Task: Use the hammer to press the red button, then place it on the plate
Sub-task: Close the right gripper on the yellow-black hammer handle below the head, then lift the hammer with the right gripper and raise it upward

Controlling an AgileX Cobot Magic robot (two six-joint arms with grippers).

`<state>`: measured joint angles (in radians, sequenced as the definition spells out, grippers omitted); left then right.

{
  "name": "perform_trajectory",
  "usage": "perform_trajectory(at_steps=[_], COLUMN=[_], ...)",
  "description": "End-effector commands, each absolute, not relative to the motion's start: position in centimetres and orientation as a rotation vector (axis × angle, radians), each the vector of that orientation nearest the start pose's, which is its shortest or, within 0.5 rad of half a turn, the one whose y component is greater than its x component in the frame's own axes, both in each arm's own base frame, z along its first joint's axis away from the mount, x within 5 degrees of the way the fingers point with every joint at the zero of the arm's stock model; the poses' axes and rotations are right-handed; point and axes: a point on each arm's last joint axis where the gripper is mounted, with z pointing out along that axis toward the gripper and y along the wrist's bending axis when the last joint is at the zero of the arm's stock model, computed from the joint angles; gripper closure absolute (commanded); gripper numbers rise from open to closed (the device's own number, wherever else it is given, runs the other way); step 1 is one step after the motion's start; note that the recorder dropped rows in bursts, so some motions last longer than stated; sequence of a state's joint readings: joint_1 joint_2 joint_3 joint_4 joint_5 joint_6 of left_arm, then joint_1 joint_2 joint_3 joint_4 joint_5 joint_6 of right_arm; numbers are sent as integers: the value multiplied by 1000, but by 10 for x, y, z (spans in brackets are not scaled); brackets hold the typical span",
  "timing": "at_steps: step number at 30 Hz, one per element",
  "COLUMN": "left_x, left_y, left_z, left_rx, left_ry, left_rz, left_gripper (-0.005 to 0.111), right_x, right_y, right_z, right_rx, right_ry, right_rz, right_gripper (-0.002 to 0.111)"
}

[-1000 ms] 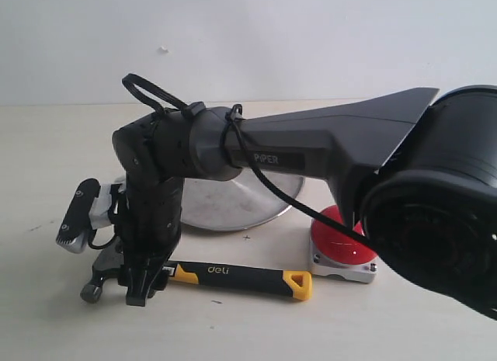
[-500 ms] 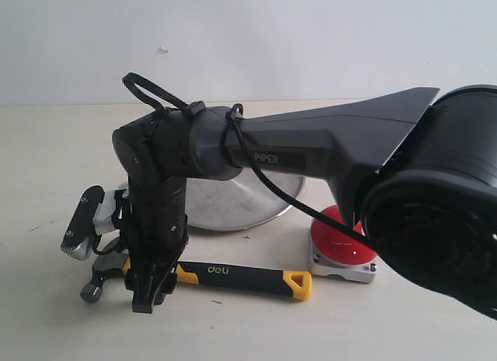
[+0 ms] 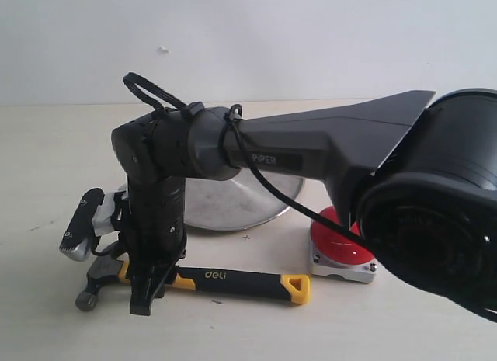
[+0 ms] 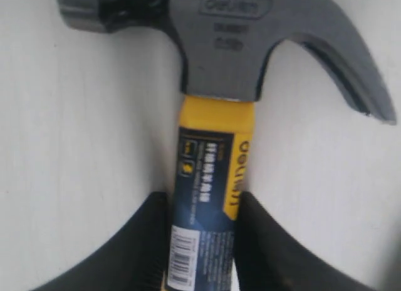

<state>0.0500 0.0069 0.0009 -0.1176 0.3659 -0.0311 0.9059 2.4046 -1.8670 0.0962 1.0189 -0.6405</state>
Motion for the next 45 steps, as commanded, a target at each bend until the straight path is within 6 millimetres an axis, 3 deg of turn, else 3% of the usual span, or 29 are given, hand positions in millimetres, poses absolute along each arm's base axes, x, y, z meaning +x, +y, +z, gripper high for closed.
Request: perform_trajectory(at_steps=[1, 7, 14, 22, 36, 45], left_x=[53, 53, 53, 53, 53, 53], left_y=[-1, -1, -1, -1, -1, -1], left_z=[181, 181, 181, 181, 181, 181], left_rx=[-151, -151, -151, -151, -151, -151], left_ry=[1839, 1839, 1839, 1839, 1839, 1839], left_rz=[-101, -101, -101, -101, -101, -101], left_gripper=[107, 107, 107, 107, 107, 107], right_x=[292, 299, 304, 300, 298, 296], right_y=[381, 389, 400, 396, 403, 390], right_z=[79, 97, 156, 217, 235, 275], right_rx=[-2100, -2014, -1793, -1630, -1499, -1289], right_ry=[2222, 2215, 2128, 2086, 2055, 1964], right_rz=[99, 107, 214, 279, 439, 595], right_gripper=[104, 108, 108, 108, 108, 108])
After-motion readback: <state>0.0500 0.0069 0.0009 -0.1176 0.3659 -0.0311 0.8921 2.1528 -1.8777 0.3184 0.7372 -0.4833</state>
